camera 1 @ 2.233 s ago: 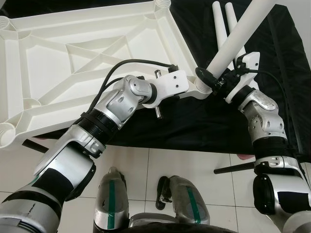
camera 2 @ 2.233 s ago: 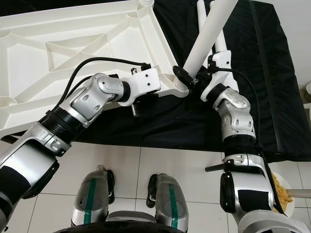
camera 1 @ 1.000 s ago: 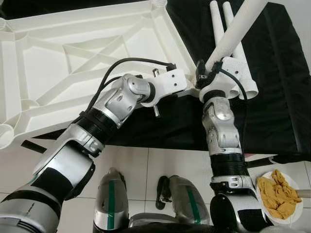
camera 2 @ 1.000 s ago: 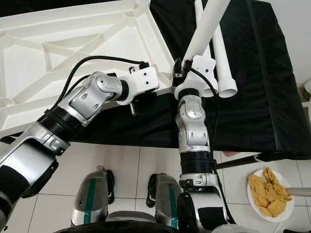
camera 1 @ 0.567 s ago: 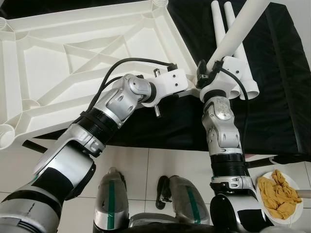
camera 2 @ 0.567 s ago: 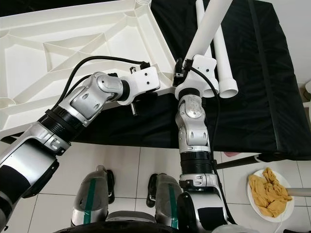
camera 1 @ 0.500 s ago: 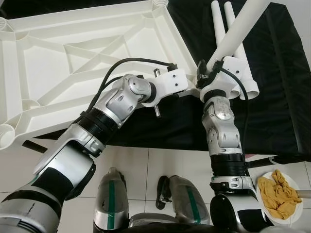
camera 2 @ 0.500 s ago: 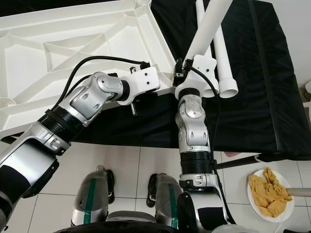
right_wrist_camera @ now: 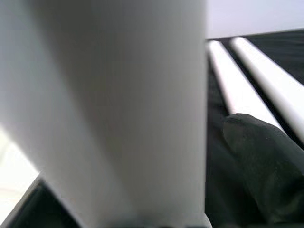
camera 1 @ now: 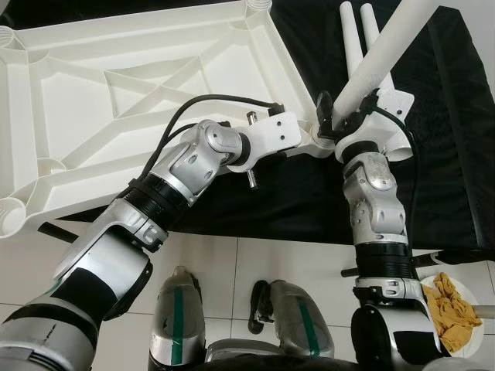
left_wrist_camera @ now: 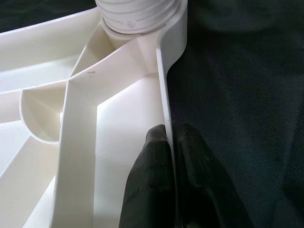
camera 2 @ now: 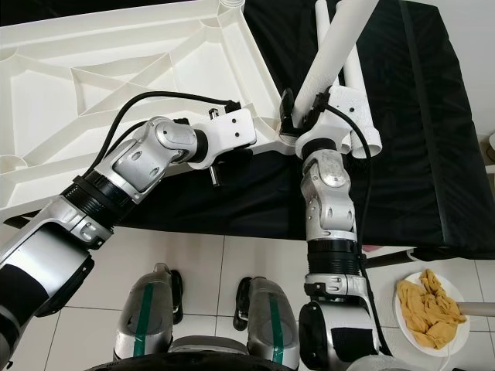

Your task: Building children table

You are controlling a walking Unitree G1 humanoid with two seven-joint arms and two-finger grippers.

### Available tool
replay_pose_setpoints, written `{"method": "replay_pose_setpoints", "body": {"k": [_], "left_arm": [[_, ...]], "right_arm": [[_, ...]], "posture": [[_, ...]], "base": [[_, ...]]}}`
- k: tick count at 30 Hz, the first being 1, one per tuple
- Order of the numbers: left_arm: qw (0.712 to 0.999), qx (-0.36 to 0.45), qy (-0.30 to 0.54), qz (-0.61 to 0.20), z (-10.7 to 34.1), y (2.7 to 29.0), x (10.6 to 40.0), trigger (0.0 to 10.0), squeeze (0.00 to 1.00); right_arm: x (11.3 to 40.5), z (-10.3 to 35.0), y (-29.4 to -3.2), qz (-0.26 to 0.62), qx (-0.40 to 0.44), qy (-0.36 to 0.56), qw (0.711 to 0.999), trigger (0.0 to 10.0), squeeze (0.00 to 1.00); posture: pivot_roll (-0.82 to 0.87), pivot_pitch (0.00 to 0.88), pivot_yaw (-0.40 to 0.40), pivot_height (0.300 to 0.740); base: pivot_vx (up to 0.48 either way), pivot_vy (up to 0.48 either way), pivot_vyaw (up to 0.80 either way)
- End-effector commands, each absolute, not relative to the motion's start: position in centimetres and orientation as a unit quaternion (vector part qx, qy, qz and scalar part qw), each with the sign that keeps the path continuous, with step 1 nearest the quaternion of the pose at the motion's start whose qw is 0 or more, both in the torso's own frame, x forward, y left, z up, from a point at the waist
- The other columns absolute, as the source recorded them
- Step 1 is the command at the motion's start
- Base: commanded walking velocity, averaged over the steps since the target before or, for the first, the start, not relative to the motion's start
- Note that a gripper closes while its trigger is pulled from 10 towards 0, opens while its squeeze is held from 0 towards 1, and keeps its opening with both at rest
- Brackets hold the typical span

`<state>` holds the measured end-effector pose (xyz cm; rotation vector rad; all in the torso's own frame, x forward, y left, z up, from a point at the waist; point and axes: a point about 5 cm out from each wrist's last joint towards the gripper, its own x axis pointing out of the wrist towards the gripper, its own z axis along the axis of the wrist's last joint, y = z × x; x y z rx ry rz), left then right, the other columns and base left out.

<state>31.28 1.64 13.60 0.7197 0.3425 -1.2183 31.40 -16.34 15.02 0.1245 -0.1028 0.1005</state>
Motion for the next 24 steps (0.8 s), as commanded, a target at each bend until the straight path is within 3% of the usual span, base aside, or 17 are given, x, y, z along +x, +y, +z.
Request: {"method": "replay_pose_setpoints", "body": {"k": [1,2,4,5,12,24], "left_arm": [[0.684,0.337,0.231,-0.604,10.5,2.0,29.6,10.0,0.0],[0.684,0.337,0.231,-0.605,10.5,1.9,29.6,10.0,0.0],[0.684,0.337,0.231,-0.605,10.5,1.9,29.6,10.0,0.0],[0.683,0.337,0.23,-0.605,10.5,1.9,29.5,10.0,0.0],[0.683,0.339,0.229,-0.606,10.5,1.9,29.6,10.0,0.0],[0.684,0.339,0.23,-0.604,10.6,2.1,29.6,10.0,0.0]], "right_arm": [[31.5,14.9,-16.2,0.075,0.066,-0.043,0.994,10.0,1.0],[31.5,15.0,-16.3,0.097,0.061,-0.044,0.992,10.0,0.76],[31.5,15.0,-16.3,0.097,0.061,-0.044,0.992,10.0,0.76],[31.5,15.0,-16.4,0.114,0.057,-0.045,0.991,10.0,0.0],[31.6,15.1,-16.8,0.239,0.016,-0.052,0.969,10.0,0.0],[32.5,14.5,-18.0,0.309,-0.004,-0.03,0.951,10.0,0.0]], "posture": [[0.04,0.017,-0.052,0.74],[0.04,0.014,-0.051,0.74],[0.04,0.014,-0.051,0.74],[0.04,0.011,-0.051,0.74],[0.04,0.007,-0.047,0.74],[0.05,0.019,-0.043,0.74]], "base": [[0.0,0.0,0.0],[0.0,0.0,0.0],[0.0,0.0,0.0],[0.0,0.0,0.0],[0.0,0.0,0.0],[0.0,0.0,0.0]]}}
